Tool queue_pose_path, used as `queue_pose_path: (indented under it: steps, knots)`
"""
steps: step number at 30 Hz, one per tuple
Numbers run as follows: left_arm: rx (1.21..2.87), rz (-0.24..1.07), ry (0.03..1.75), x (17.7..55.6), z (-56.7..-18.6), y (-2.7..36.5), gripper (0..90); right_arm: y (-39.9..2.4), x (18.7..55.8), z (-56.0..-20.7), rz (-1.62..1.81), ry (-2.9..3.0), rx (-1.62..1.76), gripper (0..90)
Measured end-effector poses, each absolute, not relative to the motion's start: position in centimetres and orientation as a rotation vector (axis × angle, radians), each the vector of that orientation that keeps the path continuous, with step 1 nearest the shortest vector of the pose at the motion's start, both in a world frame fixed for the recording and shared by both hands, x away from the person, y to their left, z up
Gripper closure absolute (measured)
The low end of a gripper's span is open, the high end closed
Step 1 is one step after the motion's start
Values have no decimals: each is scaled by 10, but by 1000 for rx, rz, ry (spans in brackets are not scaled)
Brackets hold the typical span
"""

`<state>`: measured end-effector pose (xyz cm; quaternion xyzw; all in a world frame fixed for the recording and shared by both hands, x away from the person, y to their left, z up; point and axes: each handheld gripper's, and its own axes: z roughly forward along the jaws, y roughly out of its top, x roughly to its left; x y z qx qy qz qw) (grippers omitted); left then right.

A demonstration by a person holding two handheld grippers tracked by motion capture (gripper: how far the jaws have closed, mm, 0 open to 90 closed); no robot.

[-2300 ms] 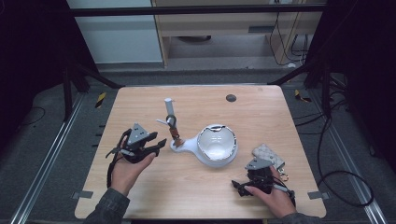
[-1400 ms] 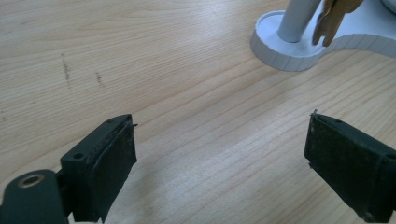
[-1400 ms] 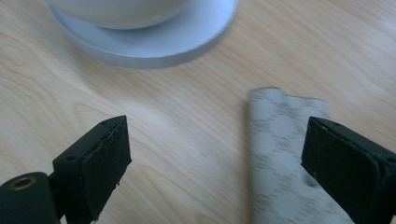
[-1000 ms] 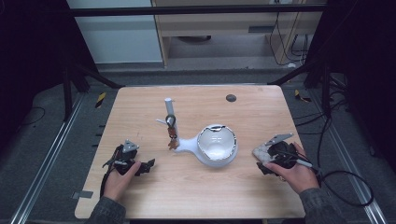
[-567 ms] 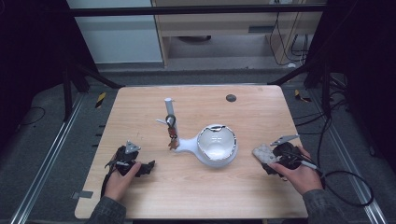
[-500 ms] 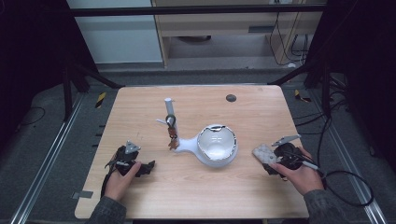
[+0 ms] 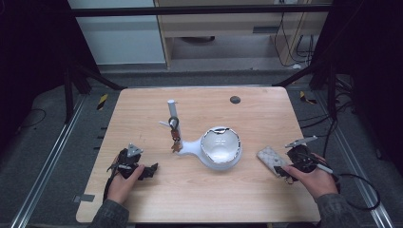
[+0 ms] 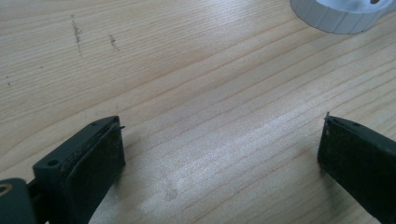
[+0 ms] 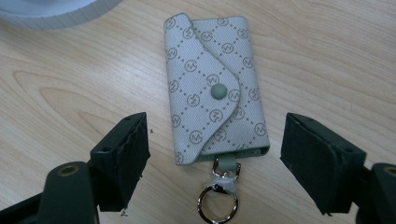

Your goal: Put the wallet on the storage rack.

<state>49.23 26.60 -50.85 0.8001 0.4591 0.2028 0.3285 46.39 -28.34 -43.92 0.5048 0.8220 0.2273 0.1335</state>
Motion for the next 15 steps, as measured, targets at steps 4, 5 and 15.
queue_pose_path:
  steps: [4,5,15]
  knots:
    - [2094,531,1202,492,-509,266,1,-283,471,-438,648,2394,1490,226]
    - [2095,531,1202,492,-508,266,1,-283,473,-439,638,2410,1491,210]
    - [2094,531,1201,492,-509,266,0,-271,496,-447,467,2527,1486,150]
